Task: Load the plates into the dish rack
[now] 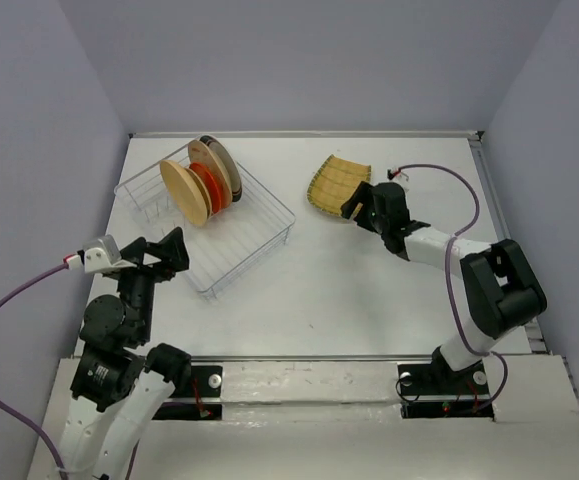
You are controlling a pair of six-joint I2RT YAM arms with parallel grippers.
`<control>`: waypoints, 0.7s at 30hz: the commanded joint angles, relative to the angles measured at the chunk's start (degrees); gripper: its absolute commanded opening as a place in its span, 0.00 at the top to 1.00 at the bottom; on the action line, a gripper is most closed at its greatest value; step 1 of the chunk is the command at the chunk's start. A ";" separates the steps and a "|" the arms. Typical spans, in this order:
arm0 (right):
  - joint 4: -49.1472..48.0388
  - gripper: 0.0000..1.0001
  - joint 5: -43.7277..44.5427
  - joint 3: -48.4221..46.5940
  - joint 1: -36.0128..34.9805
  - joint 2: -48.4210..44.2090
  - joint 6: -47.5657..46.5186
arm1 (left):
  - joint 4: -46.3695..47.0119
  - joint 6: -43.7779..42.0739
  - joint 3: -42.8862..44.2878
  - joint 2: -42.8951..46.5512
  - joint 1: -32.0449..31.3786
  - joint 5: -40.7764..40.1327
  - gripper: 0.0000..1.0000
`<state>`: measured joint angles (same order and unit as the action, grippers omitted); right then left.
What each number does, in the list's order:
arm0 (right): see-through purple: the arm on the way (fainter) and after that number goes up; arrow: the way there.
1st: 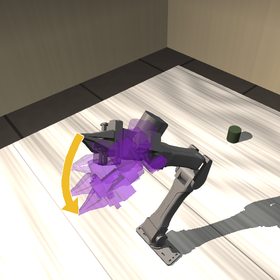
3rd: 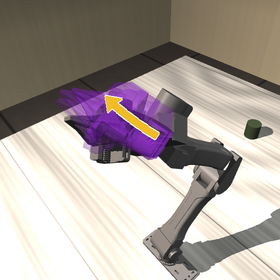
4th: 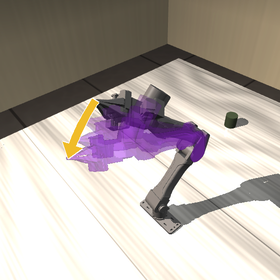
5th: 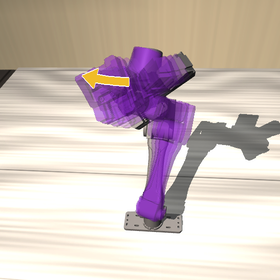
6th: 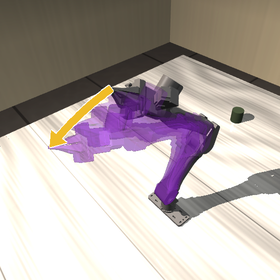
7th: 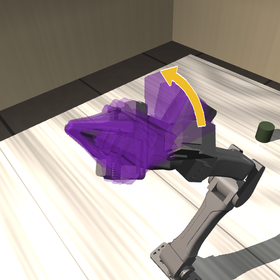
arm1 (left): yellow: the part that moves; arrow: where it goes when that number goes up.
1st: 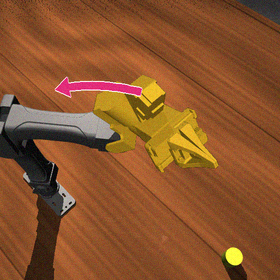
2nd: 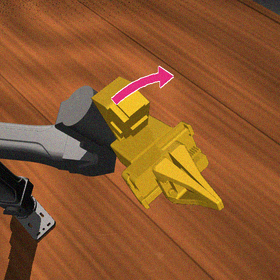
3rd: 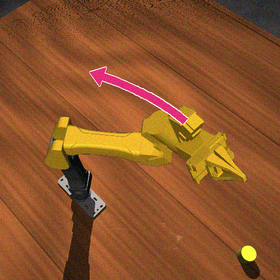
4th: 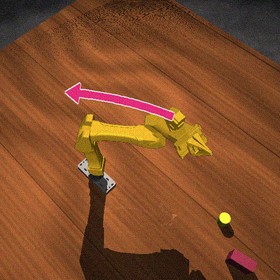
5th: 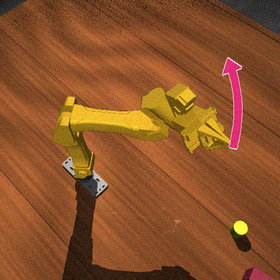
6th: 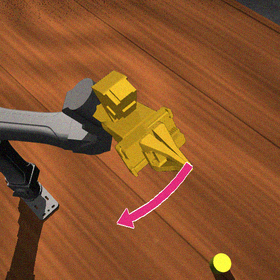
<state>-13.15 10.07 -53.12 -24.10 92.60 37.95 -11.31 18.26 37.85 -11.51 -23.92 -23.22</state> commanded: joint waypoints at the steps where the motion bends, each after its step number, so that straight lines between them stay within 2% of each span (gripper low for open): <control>1: -7.85 0.20 -6.98 5.30 3.17 -0.05 11.33 | 4.10 -1.21 -0.67 -1.94 0.54 0.81 0.01; 5: -20.30 0.20 -13.13 10.49 7.92 4.77 21.26 | 4.19 -1.21 -0.75 -2.29 1.07 0.99 0.01; 8: -25.86 0.20 -16.12 10.94 8.45 10.83 24.70 | 4.45 -1.30 -0.76 -2.90 1.42 1.78 0.01; 10: -33.41 0.21 -18.41 10.41 8.45 16.17 28.56 | 4.63 -1.39 -0.84 -3.26 1.60 2.21 0.01; 15: -43.42 0.33 -20.52 7.86 8.45 25.24 38.04 | 4.63 -1.47 -0.84 -3.61 1.60 2.31 0.01; 19: -43.90 0.41 -19.21 6.28 8.45 27.29 39.83 | 4.72 -1.56 -0.93 -3.61 1.77 2.57 0.01; 21: -38.64 0.41 -17.72 4.53 8.45 26.24 37.46 | 4.72 -1.56 -0.93 -3.61 1.69 2.57 0.01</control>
<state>-54.96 -9.47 -46.19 -15.11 118.80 74.89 -9.63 17.82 37.82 -14.26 -22.63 -20.97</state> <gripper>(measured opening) 0.595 0.990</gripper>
